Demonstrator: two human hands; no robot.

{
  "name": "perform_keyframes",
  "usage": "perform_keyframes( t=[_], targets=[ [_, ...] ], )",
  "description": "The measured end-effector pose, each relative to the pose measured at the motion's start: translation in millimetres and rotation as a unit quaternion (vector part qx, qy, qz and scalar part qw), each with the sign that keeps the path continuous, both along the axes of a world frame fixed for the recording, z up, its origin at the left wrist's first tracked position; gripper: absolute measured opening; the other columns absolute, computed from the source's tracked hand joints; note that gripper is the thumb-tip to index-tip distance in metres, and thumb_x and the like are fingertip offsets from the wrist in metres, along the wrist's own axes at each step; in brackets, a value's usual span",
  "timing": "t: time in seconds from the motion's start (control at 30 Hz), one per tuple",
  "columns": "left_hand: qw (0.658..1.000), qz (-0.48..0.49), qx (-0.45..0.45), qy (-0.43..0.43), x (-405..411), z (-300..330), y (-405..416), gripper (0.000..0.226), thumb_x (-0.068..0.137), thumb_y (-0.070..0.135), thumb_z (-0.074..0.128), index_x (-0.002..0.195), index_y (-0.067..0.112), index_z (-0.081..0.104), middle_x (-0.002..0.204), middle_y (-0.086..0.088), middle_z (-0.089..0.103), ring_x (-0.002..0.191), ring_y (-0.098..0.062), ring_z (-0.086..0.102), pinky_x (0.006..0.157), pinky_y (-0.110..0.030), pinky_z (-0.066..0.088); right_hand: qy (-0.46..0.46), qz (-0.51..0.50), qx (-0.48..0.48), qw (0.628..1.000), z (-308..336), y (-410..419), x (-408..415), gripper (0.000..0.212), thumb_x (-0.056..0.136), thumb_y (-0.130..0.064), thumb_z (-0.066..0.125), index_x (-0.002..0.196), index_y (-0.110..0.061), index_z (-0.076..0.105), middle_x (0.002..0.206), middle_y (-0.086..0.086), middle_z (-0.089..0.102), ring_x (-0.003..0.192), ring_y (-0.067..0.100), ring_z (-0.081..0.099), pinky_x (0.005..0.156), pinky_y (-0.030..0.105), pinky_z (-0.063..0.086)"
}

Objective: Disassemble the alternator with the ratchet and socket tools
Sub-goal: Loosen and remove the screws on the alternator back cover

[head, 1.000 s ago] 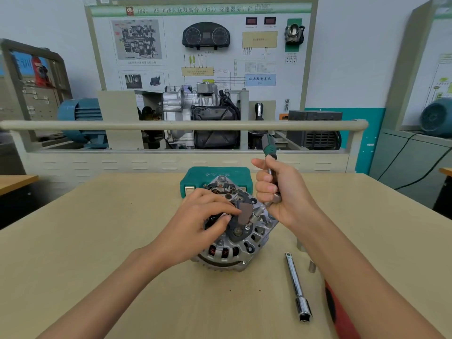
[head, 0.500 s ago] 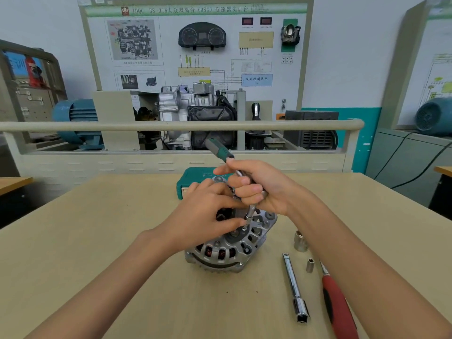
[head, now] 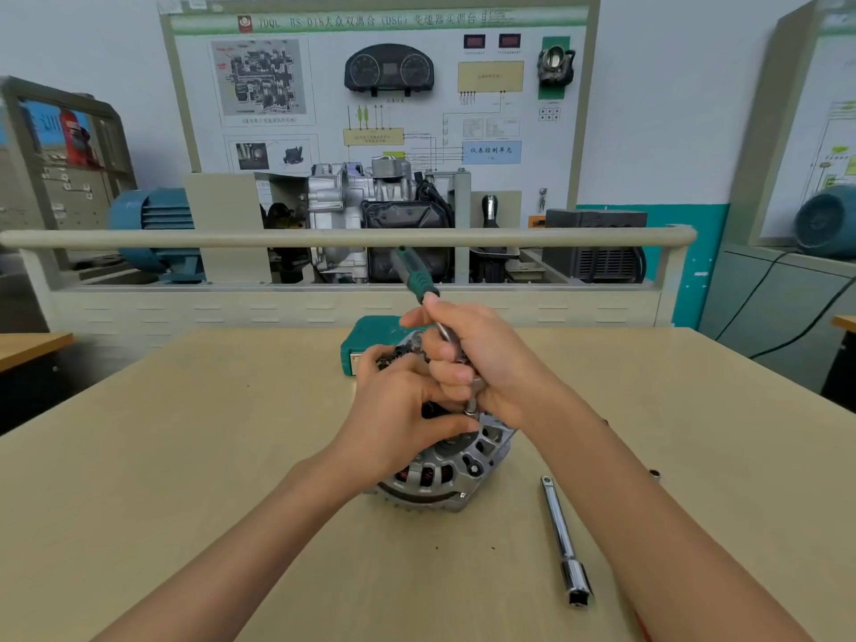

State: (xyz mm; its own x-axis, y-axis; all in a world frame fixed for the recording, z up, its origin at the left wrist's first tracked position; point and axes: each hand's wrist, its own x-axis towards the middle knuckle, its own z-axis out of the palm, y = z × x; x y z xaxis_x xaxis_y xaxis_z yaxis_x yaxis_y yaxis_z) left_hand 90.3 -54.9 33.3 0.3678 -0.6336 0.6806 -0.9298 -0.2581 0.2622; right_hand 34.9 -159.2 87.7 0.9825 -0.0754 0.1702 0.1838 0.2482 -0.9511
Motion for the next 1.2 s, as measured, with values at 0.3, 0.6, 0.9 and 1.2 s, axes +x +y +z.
perform_keyframes(
  t=[0.3, 0.6, 0.9, 1.2],
  targets=[
    [0.999, 0.007, -0.048, -0.004, -9, -5, 0, 0.022, 0.068, 0.044, 0.059, 0.076, 0.030, 0.074, 0.064, 0.016, 0.058, 0.078, -0.007, 0.049, 0.083, -0.025, 0.017, -0.160, -0.346, 0.256, 0.888, -19, 26, -6, 0.033, 0.103, -0.032, 0.027, 0.082, -0.015, 0.045, 0.044, -0.011, 0.041, 0.031, 0.010, 0.037, 0.039, 0.021, 0.036],
    [0.993, 0.040, -0.095, -0.051, -12, -24, -10, 0.027, 0.080, 0.054, 0.050, 0.080, 0.033, 0.067, 0.075, 0.021, 0.063, 0.076, -0.009, 0.048, 0.079, -0.028, 0.018, -0.027, -0.235, 0.211, 0.948, -4, 5, -3, 0.031, 0.102, -0.029, 0.032, 0.074, -0.016, 0.037, 0.037, -0.008, 0.034, 0.027, 0.008, 0.029, 0.032, 0.014, 0.027],
    [0.980, 0.050, -0.160, -0.106, -3, -30, -19, 0.031, 0.079, 0.058, 0.057, 0.076, 0.030, 0.070, 0.063, 0.018, 0.059, 0.067, -0.007, 0.043, 0.079, -0.028, 0.021, 0.024, -0.114, 0.163, 0.980, 2, -5, -3, 0.034, 0.102, -0.031, 0.035, 0.071, -0.017, 0.037, 0.036, -0.008, 0.032, 0.024, 0.006, 0.026, 0.030, 0.011, 0.024],
    [0.978, 0.072, -0.169, -0.102, -5, -33, -15, 0.026, 0.079, 0.052, 0.060, 0.077, 0.029, 0.070, 0.066, 0.019, 0.060, 0.069, -0.006, 0.043, 0.080, -0.032, 0.023, 0.084, 0.047, 0.053, 0.994, 12, -13, 6, 0.037, 0.102, -0.032, 0.032, 0.068, -0.018, 0.035, 0.036, -0.009, 0.028, 0.024, 0.002, 0.024, 0.027, 0.011, 0.022]
  ],
)
